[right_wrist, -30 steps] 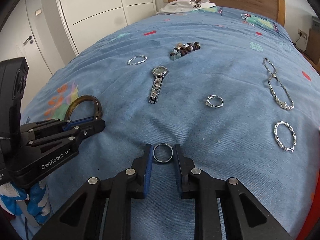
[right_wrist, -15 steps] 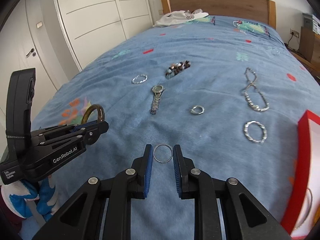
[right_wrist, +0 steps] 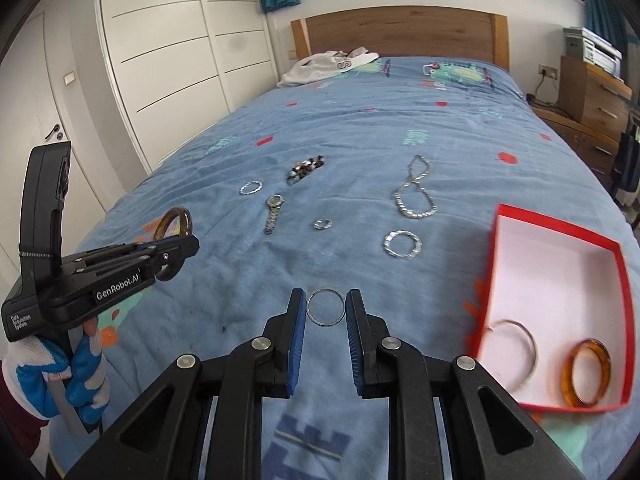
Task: Organize jewelry
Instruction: 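Place the brown bangle and silver ring into the red box, opening both tools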
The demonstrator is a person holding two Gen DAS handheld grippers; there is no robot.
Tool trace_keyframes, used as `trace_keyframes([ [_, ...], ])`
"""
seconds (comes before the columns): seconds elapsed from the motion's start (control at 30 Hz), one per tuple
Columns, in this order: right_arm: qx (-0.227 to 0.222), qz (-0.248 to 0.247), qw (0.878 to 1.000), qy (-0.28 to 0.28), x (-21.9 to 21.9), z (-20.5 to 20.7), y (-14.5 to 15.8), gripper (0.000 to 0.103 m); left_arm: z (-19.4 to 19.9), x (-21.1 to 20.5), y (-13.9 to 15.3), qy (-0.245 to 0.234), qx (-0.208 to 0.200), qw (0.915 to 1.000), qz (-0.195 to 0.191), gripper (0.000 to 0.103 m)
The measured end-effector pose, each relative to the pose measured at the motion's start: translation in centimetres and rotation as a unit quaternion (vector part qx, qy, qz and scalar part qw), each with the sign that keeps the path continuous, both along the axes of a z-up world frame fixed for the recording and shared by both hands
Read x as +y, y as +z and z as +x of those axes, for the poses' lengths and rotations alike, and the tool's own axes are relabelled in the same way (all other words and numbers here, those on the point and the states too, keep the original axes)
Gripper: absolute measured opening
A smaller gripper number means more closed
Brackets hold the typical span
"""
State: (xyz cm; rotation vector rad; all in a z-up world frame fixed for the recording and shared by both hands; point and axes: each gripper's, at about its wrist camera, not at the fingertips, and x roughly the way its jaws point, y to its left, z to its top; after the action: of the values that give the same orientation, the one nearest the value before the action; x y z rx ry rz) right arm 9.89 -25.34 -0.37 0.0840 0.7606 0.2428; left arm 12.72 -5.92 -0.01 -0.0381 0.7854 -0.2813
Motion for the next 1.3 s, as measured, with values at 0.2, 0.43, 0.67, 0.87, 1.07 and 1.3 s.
trace_keyframes([
  [0.2,0.0,-0.01,0.999,-0.038,-4.8,-3.2,0.6,0.02,-1.5,-4.2,1.4,-0.041,-0.004,0.9992,0.002,0.007],
  [0.43,0.01,-0.033,0.995,-0.098,-12.0,-5.5,0.4,0.02,-1.9,-11.6,1.8,-0.111,-0.001,0.9938,0.009,0.007],
  [0.67,0.032,-0.045,0.989,-0.136,-17.5,-4.7,-1.3,0.02,-1.3,-20.0,1.2,-0.183,0.007,0.9831,0.01,0.007],
  [0.87,0.062,-0.041,0.986,-0.148,-20.3,-3.0,-4.0,0.02,-0.8,-25.7,-1.4,-0.231,0.04,0.9722,0.01,0.007],
  [1.07,0.085,-0.04,0.985,-0.146,-21.8,-1.8,-6.0,0.02,-1.0,-28.9,-3.7,-0.257,0.062,0.9644,0.014,0.007],
  [1.3,0.107,-0.047,0.985,-0.128,-22.2,-0.8,-7.4,0.02,-0.2,-30.6,-6.1,-0.263,0.087,0.9605,0.026,0.007],
])
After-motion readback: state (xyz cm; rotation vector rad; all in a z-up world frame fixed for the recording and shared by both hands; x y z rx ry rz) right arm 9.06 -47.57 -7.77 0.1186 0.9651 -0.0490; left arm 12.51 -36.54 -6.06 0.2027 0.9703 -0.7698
